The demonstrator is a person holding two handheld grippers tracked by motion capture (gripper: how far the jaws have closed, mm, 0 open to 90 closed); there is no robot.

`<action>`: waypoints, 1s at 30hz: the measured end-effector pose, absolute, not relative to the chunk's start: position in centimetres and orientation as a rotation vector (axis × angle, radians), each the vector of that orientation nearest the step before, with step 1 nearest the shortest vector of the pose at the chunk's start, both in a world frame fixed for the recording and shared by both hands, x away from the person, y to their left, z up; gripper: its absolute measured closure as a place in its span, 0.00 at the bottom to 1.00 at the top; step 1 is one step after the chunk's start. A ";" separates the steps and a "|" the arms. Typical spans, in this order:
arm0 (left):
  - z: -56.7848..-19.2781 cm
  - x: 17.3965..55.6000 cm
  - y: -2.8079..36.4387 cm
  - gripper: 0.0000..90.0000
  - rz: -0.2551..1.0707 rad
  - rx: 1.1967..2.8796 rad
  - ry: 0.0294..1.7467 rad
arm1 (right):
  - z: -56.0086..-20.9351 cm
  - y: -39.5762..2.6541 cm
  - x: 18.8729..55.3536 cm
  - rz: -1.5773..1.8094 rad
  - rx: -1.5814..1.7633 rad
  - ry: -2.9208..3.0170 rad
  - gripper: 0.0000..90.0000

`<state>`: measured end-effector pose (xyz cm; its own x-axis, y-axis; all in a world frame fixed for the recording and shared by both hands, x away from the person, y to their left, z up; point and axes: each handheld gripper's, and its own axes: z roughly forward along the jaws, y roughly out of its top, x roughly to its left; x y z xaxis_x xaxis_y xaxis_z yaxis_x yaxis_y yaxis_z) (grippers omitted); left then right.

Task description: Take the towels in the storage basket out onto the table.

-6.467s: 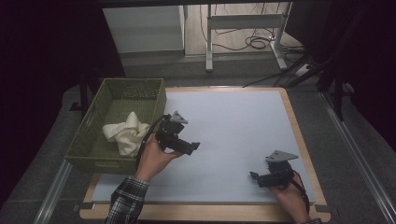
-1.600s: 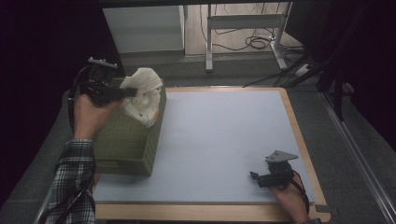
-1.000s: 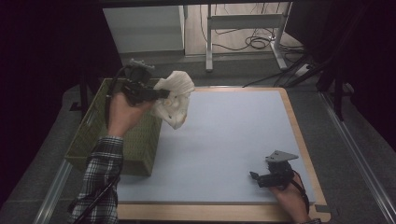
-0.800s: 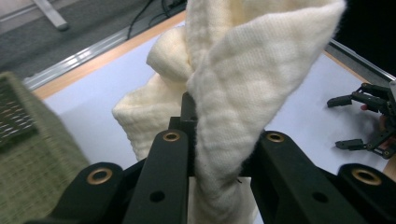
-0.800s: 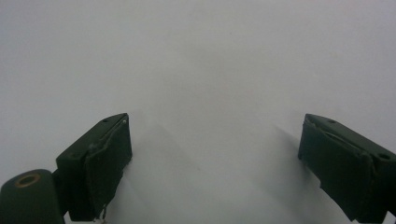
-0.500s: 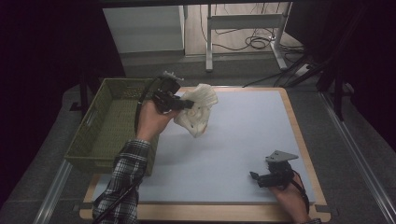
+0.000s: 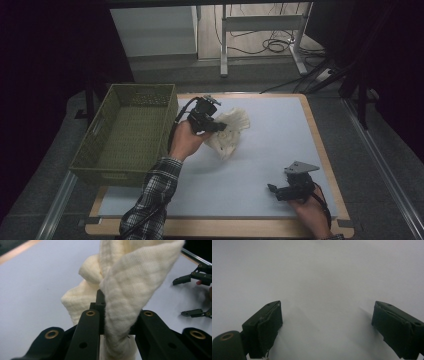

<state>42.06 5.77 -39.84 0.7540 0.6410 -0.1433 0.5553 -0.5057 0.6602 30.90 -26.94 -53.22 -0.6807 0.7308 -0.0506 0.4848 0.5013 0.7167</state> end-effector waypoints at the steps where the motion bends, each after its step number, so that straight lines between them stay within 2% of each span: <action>1: -40.4 42.2 5.3 0.87 0.150 2.241 0.890 | -53.2 -26.9 30.9 0.985 1.015 2.401 0.11; 10: -44.4 43.3 2.3 0.84 0.155 2.285 0.901 | -53.2 -26.9 30.9 0.985 1.013 2.401 0.11; 14: -46.4 44.0 1.2 0.78 0.187 2.314 0.908 | -53.2 -26.9 30.9 0.984 1.014 2.400 0.11; 17: -47.7 44.4 0.8 0.69 0.226 2.313 0.929 | -53.2 -26.9 30.9 0.985 1.016 2.402 0.11; 22: -48.6 45.0 1.2 0.39 0.213 2.278 0.976 | -53.2 -26.9 30.9 0.985 1.015 2.400 0.11; 24: -48.6 45.0 1.3 0.32 0.212 2.276 0.976 | -53.2 -26.9 30.9 0.985 1.014 2.400 0.11; 27: -47.5 44.7 2.3 0.24 0.220 2.234 0.972 | -53.2 -26.9 30.9 0.985 1.015 2.401 0.11; 30: -46.7 44.0 2.9 0.22 0.251 2.223 0.964 | -53.2 -26.9 30.9 0.985 1.015 2.401 0.11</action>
<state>43.99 2.93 -46.68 0.7053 0.7030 -0.0911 0.5694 -0.4853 0.6635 30.92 -26.95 -53.23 -0.6805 0.7311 -0.0498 0.4854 0.5006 0.7168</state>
